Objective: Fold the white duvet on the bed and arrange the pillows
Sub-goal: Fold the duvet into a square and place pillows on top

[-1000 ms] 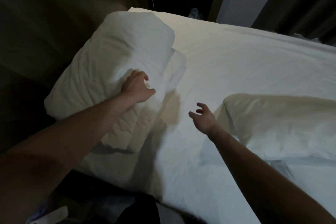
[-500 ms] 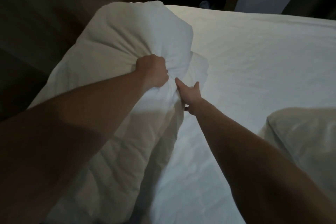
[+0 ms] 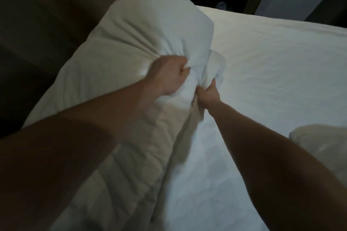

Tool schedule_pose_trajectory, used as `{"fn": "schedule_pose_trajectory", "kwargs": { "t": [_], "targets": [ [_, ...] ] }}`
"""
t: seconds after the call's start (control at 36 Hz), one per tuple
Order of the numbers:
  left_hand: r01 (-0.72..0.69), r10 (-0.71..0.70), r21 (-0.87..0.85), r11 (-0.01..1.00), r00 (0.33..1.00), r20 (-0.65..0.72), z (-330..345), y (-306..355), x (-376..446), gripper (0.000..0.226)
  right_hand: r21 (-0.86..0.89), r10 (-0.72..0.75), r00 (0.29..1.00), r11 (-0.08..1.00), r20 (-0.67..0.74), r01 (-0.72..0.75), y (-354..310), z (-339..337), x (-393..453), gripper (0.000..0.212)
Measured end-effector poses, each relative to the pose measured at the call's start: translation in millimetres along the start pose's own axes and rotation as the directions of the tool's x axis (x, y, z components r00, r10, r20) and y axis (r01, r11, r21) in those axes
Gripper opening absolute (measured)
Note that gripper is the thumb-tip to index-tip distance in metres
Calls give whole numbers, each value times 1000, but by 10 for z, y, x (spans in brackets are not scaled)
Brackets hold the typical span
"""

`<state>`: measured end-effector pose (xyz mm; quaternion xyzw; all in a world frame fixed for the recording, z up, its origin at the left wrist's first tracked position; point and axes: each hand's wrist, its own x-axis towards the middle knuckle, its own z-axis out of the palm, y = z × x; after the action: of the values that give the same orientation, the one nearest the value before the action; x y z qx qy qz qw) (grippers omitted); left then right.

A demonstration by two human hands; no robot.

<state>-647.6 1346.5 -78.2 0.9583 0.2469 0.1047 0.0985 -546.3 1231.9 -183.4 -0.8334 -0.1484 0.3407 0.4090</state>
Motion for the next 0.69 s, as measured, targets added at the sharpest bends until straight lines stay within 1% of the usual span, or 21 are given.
{"fn": "schedule_pose_trajectory", "kwargs": {
  "t": [0.03, 0.08, 0.14, 0.17, 0.22, 0.25, 0.28, 0.33, 0.36, 0.39, 0.47, 0.56, 0.61, 0.64, 0.67, 0.69],
  "targets": [
    [10, -10, 6, 1000, 999, 41, 62, 43, -12, 27, -1, -1, 1000, 1000, 5, 1, 47, -33, -13, 83],
    [53, -54, 19, 998, 997, 62, 95, 143, -47, 25, -3, -28, 1000, 1000, 9, 28, 83, -110, -80, 88],
    [59, -58, 23, 998, 998, -18, 26, 248, -120, 15, -28, -104, 995, 994, -13, 104, 102, -188, -197, 93],
    [56, -54, 28, 998, 995, -81, -21, 292, -201, 19, -75, -149, 989, 986, -20, 148, 115, -225, -286, 91],
    [73, -69, 17, 997, 984, -163, -73, 325, -469, 45, -209, -258, 966, 945, -3, 251, 170, -300, -511, 80],
    [84, -79, 25, 996, 983, -164, -70, 307, -637, 60, -262, -310, 950, 915, 31, 307, 208, -336, -630, 74],
    [86, -78, 71, 994, 990, -119, -44, 274, -814, 74, -306, -332, 940, 889, 83, 341, 236, -378, -767, 73],
    [48, -66, 219, 975, 995, 73, 19, 204, -1123, 98, -376, -318, 926, 848, 204, 374, 304, -451, -1048, 77],
    [33, -77, 260, 965, 984, 163, 38, 201, -1234, 104, -398, -293, 924, 839, 246, 372, 339, -488, -1200, 80],
    [39, -100, 265, 963, 970, 222, 41, 232, -1310, 107, -415, -256, 930, 840, 264, 349, 366, -540, -1351, 82],
    [121, -191, 217, 969, 923, 334, -61, 491, -1383, 99, -396, -198, 947, 872, 252, 288, 410, -788, -1828, 83],
    [202, -233, 116, 973, 850, 473, -236, 880, -1450, 78, -307, -198, 957, 916, 212, 258, 437, -1201, -2250, 81],
    [315, -237, -48, 948, 797, 555, -355, 1214, -1559, 73, -272, -224, 961, 926, 161, 261, 465, -1519, -2471, 78],
    [389, -242, -139, 911, 775, 584, -410, 1403, -1631, 71, -274, -237, 963, 924, 131, 265, 494, -1681, -2566, 77],
    [437, -239, -208, 875, 763, 601, -438, 1592, -1719, 67, -280, -246, 964, 922, 103, 265, 531, -1845, -2656, 75],
    [453, -223, -249, 856, 758, 613, -452, 1823, -1801, 60, -284, -244, 967, 924, 73, 255, 585, -2046, -2746, 73]
  ]
}}
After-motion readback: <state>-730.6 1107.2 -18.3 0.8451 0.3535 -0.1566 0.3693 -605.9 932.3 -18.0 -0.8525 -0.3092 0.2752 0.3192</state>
